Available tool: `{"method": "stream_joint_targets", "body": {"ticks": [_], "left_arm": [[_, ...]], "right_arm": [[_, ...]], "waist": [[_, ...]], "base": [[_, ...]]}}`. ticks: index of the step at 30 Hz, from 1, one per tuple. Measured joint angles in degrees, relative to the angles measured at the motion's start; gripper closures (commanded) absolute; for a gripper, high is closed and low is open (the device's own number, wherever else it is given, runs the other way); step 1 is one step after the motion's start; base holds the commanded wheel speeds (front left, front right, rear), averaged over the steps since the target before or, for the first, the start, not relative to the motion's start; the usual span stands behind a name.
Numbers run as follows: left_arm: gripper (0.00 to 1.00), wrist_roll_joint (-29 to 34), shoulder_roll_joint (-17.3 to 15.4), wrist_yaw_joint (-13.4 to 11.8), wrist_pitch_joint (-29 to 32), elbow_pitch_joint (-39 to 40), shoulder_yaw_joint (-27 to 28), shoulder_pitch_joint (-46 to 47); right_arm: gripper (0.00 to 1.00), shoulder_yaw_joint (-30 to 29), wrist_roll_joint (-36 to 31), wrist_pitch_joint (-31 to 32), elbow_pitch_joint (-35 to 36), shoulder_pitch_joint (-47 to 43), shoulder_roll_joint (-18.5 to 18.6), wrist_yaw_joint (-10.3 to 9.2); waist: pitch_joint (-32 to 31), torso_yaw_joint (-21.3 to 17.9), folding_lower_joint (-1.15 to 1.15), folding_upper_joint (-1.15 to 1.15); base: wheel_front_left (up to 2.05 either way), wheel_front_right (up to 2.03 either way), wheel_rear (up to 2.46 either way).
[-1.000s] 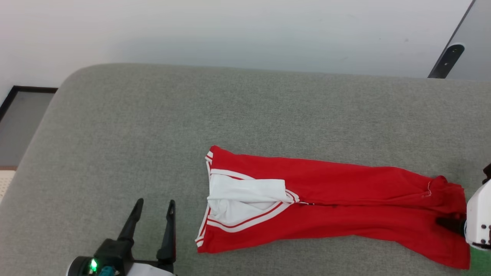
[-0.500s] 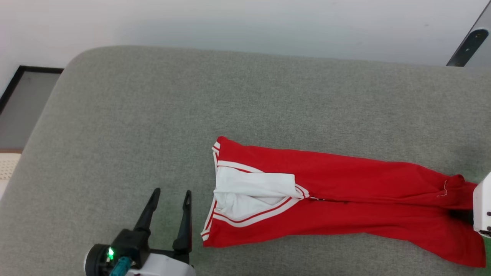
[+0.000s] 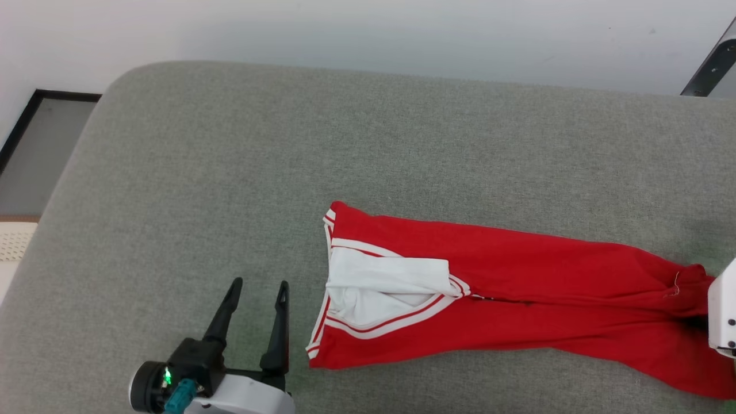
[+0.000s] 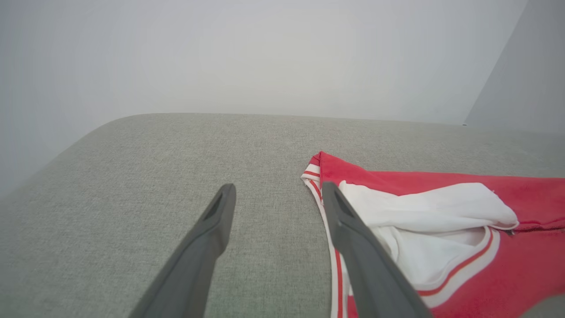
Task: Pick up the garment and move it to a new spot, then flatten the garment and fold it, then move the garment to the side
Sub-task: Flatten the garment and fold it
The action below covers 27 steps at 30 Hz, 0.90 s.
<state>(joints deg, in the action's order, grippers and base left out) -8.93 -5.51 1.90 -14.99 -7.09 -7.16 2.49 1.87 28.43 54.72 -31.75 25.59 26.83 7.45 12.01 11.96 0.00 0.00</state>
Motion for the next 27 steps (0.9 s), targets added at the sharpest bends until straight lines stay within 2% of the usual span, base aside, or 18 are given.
{"method": "stream_joint_targets", "body": {"ticks": [10,19,27], "left_arm": [[0.00,0.68,1.35,1.64,0.00,-0.55,1.46,0.09],[0.00,1.23,1.69,2.88,0.00,-0.69,3.07,-0.27],[0.00,1.60,1.58,3.72,0.00,-0.36,4.82,0.00]], "right_arm": [[1.00,0.03,1.97,-3.33,-0.83,-0.10,-0.98,0.08],[1.00,-3.90,3.83,-9.00,-2.94,-0.08,-1.82,0.62],[1.00,-11.22,4.20,-14.30,-7.72,0.96,3.54,0.24]], "waist": [[-0.33,-0.99,0.00,0.00],[-0.68,-3.43,0.00,0.00],[0.55,-6.27,0.00,0.00]], "base": [[0.00,0.00,0.00],[0.00,0.00,0.00],[0.00,0.00,0.00]]}}
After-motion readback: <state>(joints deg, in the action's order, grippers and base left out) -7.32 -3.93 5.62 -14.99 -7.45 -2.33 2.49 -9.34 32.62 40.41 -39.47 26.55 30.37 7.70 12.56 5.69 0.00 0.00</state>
